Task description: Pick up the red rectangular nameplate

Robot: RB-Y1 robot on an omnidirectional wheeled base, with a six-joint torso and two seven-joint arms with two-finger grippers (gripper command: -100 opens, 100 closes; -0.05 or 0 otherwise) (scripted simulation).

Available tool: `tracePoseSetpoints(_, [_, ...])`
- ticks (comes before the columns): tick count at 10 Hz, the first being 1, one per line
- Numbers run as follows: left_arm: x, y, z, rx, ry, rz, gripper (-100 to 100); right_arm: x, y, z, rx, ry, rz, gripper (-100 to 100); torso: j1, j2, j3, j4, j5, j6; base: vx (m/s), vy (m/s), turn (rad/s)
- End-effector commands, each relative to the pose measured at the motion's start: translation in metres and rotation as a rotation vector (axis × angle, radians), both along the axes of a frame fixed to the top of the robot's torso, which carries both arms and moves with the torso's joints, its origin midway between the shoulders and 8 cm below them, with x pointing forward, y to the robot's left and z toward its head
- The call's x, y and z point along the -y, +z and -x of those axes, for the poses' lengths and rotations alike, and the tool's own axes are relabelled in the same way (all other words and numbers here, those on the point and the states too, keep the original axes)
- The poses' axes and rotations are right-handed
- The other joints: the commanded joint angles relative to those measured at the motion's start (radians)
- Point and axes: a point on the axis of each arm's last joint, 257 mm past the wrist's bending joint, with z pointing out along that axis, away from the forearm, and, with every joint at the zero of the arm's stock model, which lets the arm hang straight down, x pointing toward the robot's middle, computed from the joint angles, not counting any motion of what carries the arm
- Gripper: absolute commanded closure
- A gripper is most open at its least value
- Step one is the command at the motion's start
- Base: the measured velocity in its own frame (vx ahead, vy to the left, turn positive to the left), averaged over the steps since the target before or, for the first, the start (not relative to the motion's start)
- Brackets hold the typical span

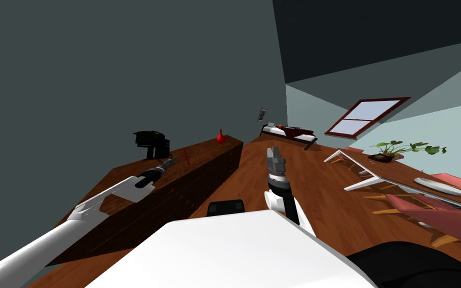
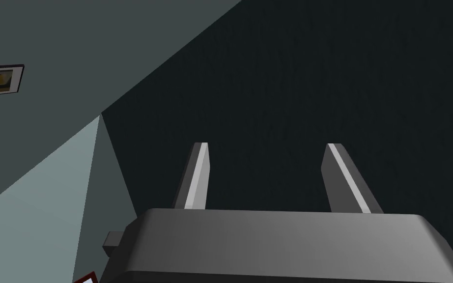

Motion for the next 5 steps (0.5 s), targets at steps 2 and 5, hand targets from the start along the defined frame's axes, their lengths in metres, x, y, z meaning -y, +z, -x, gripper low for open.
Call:
tracePoseSetpoints(2, [-0.046,-0.016,0.016,-0.089,0.089,-0.059,-100,0.0,0.0,0.0,0.0,0.0,0.0,0,0.001,-0.001,-0.001,0.0,0.0,0.001,0.113,-0.025,-0.241])
tracePoseSetpoints(5, [-0.088,-0.032,0.038,-0.167,0.168,-0.105,-100,0.0,0.0,0.0,0.0,0.0,0.0,0,0.0,-0.002,-0.002,-0.001,0.0,0.0,0.109,-0.023,-0.179])
